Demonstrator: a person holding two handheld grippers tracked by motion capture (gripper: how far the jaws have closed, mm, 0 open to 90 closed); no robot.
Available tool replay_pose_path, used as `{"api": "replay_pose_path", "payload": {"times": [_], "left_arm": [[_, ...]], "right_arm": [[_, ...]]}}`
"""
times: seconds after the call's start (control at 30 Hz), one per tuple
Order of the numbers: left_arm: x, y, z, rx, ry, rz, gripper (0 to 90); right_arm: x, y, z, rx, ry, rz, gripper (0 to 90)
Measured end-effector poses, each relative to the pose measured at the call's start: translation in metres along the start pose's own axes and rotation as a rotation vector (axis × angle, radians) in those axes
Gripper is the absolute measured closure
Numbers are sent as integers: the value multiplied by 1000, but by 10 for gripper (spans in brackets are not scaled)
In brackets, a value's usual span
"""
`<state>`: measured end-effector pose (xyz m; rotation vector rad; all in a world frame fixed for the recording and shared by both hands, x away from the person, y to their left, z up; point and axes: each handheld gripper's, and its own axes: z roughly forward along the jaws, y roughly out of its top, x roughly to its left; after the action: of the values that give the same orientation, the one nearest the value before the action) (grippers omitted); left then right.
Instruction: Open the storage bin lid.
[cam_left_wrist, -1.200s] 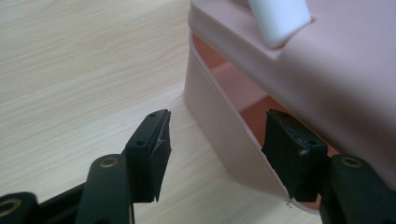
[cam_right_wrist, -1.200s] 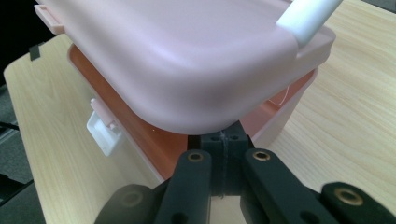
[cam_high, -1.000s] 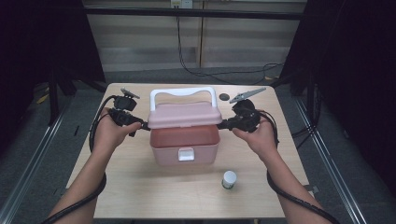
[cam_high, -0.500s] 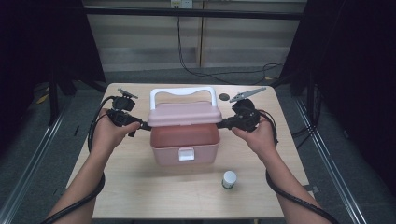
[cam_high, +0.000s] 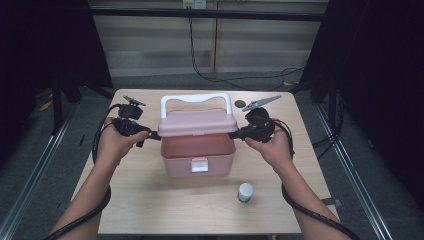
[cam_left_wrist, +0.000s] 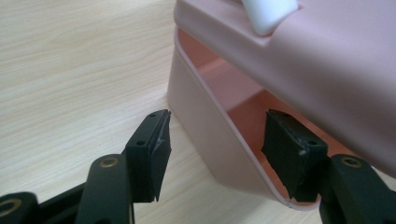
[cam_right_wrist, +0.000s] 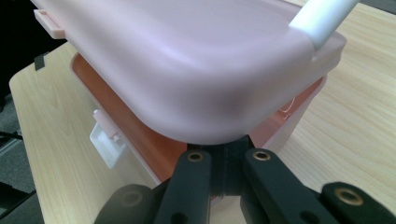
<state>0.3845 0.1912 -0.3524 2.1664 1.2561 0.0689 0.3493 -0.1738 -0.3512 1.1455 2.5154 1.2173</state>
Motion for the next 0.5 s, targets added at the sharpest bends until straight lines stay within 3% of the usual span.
{"api": "replay_pose_path", "payload": {"times": [0.3, 0.5], "left_arm": [[-5, 0, -3, -11, -33, 14, 412], [-6, 3, -8, -33, -28, 9, 413]], "right_arm": [[-1, 0, -5, -9, -3, 5, 900], [-1, -4, 2, 9, -4, 1, 900]]}}
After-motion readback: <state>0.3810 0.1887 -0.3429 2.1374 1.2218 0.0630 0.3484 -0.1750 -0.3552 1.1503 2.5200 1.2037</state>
